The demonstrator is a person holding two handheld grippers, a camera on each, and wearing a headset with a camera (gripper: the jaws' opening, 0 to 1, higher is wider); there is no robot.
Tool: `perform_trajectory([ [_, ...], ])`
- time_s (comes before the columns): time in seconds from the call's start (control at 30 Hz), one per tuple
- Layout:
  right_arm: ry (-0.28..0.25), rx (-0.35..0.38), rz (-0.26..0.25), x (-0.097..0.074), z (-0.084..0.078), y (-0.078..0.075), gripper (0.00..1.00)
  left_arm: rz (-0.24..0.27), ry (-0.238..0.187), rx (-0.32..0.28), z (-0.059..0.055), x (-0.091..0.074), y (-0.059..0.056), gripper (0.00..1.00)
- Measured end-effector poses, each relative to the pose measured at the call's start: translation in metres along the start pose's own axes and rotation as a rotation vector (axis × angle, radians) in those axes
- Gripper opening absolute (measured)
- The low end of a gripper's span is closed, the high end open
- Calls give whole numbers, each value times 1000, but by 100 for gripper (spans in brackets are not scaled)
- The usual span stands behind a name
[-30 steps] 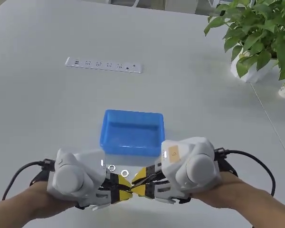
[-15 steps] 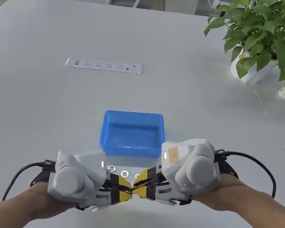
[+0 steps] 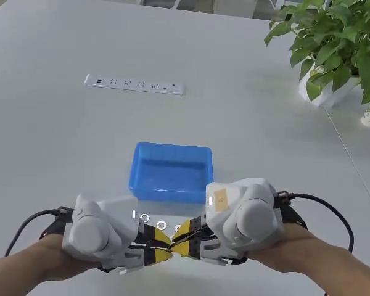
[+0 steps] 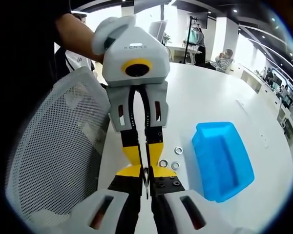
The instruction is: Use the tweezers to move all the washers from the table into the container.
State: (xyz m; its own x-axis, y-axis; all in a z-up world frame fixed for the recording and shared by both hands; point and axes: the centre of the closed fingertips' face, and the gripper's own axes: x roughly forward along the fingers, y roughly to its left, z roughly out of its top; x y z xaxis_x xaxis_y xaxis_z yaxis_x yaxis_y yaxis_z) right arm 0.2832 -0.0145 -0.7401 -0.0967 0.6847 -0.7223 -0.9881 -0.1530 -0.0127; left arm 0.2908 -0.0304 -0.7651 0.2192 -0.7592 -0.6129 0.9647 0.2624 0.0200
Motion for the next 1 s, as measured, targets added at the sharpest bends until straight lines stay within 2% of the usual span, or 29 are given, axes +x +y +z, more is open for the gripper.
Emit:
perform_trajectory([
  [0.2,-7,-6,4,1,4,1,6,-13,13,14,0,4,-2,11],
  [0.33,4,-24,6,2,5,2,6,-10,19,29,0,4,-2,9],
  [0.57,-4,-48,7,0,6,0,7,6,6,28,3,2,1,8],
  [1.0,-15,-35,-1,-3,6,-1,10,9,-7,19,3,-1,1,7],
])
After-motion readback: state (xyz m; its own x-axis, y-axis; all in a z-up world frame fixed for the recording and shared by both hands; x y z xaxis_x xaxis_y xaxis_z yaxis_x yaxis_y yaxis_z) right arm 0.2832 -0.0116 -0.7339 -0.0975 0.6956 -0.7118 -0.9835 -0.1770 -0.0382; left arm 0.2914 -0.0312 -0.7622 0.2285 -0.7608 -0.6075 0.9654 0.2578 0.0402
